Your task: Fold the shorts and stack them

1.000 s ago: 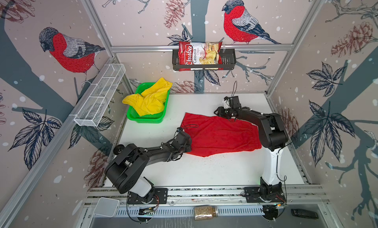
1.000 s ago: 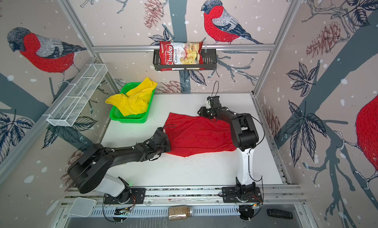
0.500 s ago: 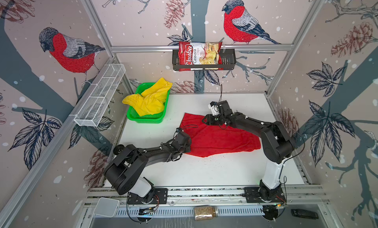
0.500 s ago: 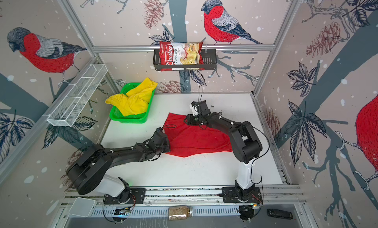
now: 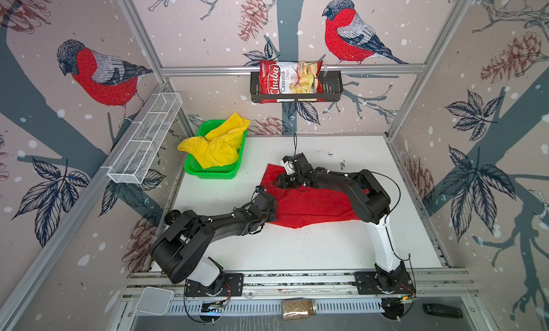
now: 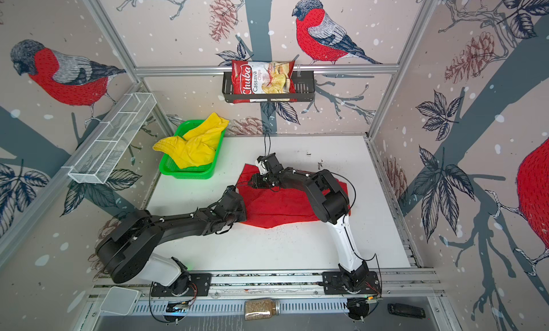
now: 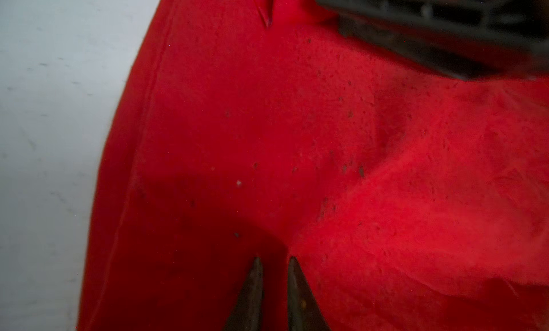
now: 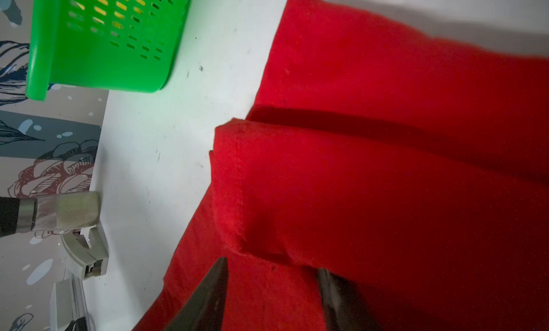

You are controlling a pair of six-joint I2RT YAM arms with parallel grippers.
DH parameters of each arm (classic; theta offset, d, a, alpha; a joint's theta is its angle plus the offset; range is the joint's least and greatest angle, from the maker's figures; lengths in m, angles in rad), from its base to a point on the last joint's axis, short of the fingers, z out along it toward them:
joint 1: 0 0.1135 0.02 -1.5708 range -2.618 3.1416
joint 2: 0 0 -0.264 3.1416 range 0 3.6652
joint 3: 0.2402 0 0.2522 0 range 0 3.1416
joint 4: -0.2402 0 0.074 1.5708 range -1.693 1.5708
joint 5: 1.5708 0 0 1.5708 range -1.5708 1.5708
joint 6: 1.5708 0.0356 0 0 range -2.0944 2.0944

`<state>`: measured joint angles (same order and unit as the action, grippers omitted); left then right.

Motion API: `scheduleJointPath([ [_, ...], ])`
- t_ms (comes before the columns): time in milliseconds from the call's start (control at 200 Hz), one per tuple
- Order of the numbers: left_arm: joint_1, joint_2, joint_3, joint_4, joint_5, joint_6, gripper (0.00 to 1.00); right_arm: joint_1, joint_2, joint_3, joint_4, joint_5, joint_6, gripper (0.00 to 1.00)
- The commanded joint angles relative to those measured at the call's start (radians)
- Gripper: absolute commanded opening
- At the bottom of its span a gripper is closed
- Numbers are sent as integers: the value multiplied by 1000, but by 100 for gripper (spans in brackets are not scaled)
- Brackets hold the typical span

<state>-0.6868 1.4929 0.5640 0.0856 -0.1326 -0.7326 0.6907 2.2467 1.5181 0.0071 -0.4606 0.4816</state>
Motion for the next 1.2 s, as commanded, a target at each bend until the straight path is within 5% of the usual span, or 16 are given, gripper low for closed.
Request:
scheduleJointPath([
  [0, 0, 6, -7, -65, -3, 10, 19, -30, 49, 58, 34, -17, 39, 51],
  [290, 0, -29, -20, -76, -20, 5, 19, -182, 233, 424, -9, -81, 82, 51],
  [400, 0, -57, 8, -102, -33, 16, 22, -214, 187, 444, -37, -86, 63, 51],
  [620, 0, -131, 140, -127, -30, 62, 34, -230, -160, 13, 45, -64, 35, 51],
  [840, 3, -59, 253, -25, -25, 160, 29, -231, -488, -446, 121, -41, 74, 51],
  [1196, 104, 259, 533, -6, 132, 275, 16, -269, -615, -731, 162, -78, 101, 51],
])
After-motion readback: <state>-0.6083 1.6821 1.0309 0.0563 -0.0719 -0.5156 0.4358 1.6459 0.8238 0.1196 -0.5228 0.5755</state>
